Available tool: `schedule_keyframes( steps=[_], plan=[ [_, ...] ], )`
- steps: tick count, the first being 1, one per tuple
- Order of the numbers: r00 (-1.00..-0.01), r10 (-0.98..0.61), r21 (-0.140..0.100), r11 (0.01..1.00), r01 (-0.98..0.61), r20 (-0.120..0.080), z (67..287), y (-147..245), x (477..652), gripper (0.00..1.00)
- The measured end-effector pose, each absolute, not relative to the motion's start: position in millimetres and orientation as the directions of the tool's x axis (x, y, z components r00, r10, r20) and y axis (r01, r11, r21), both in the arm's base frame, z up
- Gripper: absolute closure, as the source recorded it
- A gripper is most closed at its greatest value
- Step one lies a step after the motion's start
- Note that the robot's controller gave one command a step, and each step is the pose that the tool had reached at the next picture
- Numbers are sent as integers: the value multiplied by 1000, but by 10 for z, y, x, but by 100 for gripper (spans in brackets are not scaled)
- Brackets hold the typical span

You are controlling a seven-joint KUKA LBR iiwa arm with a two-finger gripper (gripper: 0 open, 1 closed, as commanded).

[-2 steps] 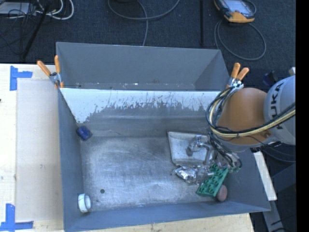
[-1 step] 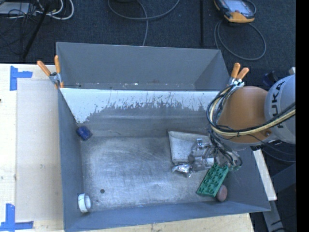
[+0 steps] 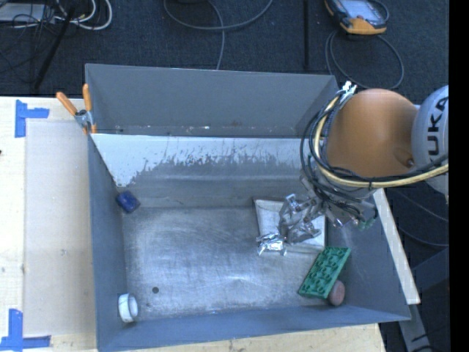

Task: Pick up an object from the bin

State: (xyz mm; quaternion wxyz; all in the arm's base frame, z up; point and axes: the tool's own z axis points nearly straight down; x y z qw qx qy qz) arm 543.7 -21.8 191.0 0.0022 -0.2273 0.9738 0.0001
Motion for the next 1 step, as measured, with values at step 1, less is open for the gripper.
schedule_keyframes(
  steps=[1],
  plan=[
    [-705,-709,-2,705,-709,-4,2419,8,5402,100]
  ],
)
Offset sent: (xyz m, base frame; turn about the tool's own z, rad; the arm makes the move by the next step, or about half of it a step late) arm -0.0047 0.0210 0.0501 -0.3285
